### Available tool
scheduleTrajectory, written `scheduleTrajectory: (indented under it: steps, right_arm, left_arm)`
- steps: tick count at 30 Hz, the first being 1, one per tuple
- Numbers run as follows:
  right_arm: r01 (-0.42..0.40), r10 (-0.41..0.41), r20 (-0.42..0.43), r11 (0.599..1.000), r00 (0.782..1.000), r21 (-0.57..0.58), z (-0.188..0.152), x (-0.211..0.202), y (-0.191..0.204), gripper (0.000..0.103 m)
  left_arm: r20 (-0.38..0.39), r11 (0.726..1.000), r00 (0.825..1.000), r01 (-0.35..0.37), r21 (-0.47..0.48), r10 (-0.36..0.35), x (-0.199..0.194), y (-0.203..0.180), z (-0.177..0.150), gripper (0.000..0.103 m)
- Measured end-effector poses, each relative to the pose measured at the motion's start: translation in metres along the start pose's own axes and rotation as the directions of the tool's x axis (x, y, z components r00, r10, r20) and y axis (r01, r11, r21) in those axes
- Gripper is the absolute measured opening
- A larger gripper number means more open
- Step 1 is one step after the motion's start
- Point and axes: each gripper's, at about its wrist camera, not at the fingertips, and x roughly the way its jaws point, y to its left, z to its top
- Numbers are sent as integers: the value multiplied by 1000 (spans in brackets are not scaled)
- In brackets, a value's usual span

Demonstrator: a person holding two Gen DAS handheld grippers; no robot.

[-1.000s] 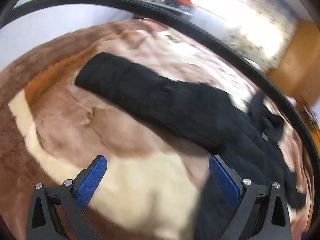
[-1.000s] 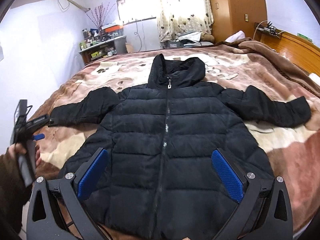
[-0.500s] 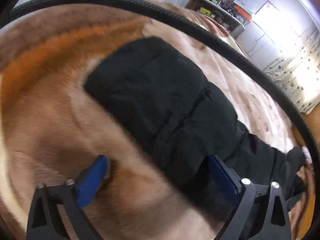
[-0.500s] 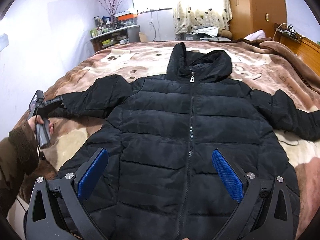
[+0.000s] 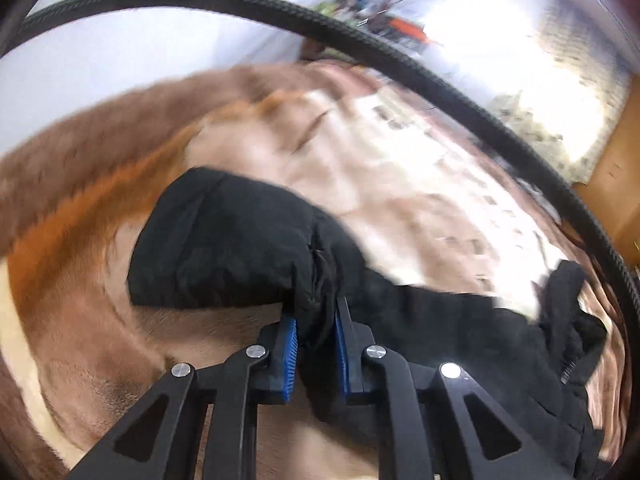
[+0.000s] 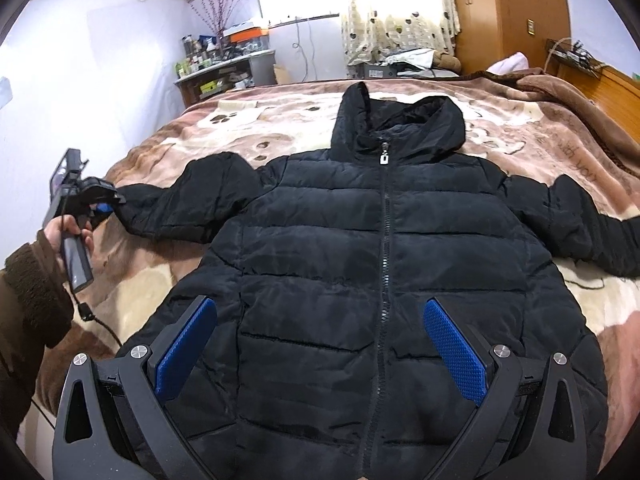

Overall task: Fold large clothes
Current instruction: 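Lift the sleeve with the left gripper and lay it across the jacket body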

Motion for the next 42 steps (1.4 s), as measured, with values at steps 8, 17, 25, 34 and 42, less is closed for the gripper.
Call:
scheduleTrajectory:
  steps: [8, 17, 25, 34, 42]
  right_arm:
    - [-2, 0, 45, 999, 999, 55, 8, -18, -25, 103]
    - [41, -54, 89, 989, 995, 142, 14, -36, -76, 103]
    - [73, -92, 71, 972, 993, 224, 10, -37, -126, 103]
    - [110, -122, 36, 965, 992, 238, 6, -27, -154, 103]
    - [18, -10, -48, 987, 999, 162, 33, 13, -154, 103]
  left_arm:
    - [40, 941, 976, 194, 278, -213, -76, -125, -13, 16]
    - [-76, 819, 951, 297, 490, -300, -90, -263, -72, 17]
    - [-170, 748, 952, 306, 589, -256, -69, -338, -137, 17]
    - [-273, 714, 948, 307, 630, -166, -25, -362, -202, 17]
    - [-368, 717, 918, 357, 598, -150, -9, -342, -201, 36]
